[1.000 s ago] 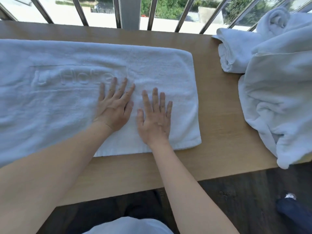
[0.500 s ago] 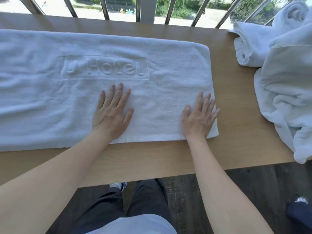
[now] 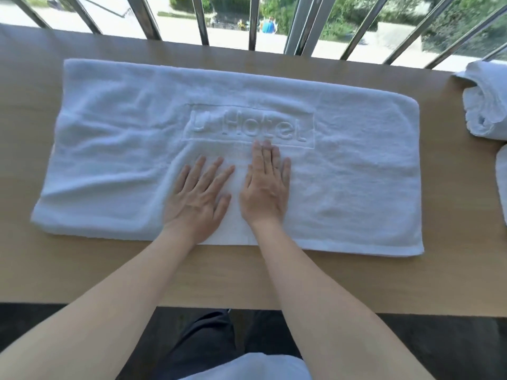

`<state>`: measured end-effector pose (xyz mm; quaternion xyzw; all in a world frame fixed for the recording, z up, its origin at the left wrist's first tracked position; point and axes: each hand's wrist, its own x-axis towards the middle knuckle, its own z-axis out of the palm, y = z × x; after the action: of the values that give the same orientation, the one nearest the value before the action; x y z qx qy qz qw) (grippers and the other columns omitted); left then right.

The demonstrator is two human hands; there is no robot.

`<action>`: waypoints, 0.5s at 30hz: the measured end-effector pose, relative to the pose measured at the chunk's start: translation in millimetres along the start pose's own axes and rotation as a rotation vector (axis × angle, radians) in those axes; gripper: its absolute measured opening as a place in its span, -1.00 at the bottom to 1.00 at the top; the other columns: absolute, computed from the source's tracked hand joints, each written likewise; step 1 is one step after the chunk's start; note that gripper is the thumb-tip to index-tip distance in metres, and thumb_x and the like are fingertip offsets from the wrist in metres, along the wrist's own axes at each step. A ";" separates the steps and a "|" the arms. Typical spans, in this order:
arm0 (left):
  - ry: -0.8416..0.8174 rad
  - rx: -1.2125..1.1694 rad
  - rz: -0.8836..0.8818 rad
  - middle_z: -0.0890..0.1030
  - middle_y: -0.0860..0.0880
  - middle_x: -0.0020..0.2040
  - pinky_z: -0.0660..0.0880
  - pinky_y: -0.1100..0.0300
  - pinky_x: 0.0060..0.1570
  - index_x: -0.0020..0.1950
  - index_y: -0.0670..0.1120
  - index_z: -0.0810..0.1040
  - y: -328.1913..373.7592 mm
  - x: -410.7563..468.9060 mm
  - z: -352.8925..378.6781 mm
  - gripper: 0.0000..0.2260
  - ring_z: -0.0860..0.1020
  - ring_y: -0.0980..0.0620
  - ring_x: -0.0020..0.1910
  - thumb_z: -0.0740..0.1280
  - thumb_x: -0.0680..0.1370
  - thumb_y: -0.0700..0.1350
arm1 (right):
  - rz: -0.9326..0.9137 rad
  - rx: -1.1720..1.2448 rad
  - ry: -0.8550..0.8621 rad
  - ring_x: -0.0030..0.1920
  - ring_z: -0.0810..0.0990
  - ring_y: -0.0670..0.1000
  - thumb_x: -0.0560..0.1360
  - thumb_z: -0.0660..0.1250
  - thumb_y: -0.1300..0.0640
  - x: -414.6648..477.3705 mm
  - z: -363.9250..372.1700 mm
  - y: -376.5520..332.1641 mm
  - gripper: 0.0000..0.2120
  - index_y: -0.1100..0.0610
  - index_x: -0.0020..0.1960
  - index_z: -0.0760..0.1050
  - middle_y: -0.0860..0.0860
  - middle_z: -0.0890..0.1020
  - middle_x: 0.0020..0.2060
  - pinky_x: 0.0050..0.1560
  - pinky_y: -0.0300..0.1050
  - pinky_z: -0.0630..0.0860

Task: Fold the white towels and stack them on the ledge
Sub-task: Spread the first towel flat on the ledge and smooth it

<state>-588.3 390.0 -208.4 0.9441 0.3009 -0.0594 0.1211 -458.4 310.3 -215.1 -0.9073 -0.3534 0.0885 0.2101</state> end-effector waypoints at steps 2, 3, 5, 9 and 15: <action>0.006 0.015 0.000 0.04 0.09 0.63 -0.25 0.07 0.55 0.62 0.18 0.02 -12.7 1.4 -1.4 -0.48 -0.08 0.00 0.61 -0.07 0.64 0.20 | 0.028 -0.048 -0.013 0.61 -0.02 0.03 0.62 -0.09 0.02 1.4 1.7 -1.7 -0.45 0.03 0.61 0.10 0.06 0.08 0.61 0.58 0.09 -0.17; 0.008 0.020 0.000 0.03 0.07 0.64 -0.24 0.06 0.56 0.62 0.18 0.02 -17.4 3.3 -2.0 -0.47 -0.08 -0.01 0.62 -0.06 0.64 0.20 | 0.041 -0.072 -0.028 0.61 -0.07 0.03 0.61 -0.09 0.02 2.2 2.7 -2.9 -0.43 0.00 0.62 0.06 0.04 0.03 0.62 0.58 0.10 -0.19; 0.014 0.022 -0.005 0.03 0.03 0.64 -0.19 0.02 0.57 0.63 0.15 0.02 -24.1 7.4 -3.1 -0.45 -0.08 -0.02 0.62 -0.04 0.63 0.21 | 0.063 -0.110 -0.058 0.61 -0.12 0.01 0.62 -0.08 0.02 3.3 4.4 -4.8 -0.43 -0.02 0.63 -0.02 0.01 -0.03 0.63 0.57 0.12 -0.20; 0.012 0.008 -0.020 -0.05 0.03 0.65 -0.21 -0.05 0.56 0.64 0.14 -0.02 -35.2 13.3 -4.9 -0.40 -0.14 -0.01 0.62 -0.03 0.61 0.25 | 0.076 -0.181 -0.074 0.61 -0.14 0.03 0.64 -0.03 -0.10 2.3 6.0 -4.9 -0.40 -0.01 0.63 -0.07 0.02 -0.06 0.63 0.57 0.17 -0.16; 0.022 -0.024 -0.195 -0.14 0.07 0.65 -0.24 -0.13 0.55 0.62 0.21 -0.14 -102.9 46.6 -26.6 -0.39 -0.22 -0.01 0.61 -0.08 0.60 0.29 | -0.004 -0.254 -0.072 0.61 -0.08 0.14 0.61 0.01 -0.23 2.4 9.1 -3.1 -0.33 -0.05 0.64 -0.09 0.11 -0.05 0.62 0.53 0.31 -0.10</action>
<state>-609.4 504.1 -211.2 0.9093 0.3934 -0.0567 0.1228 -461.3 316.8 -221.9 -0.9221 -0.3709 0.0749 0.0811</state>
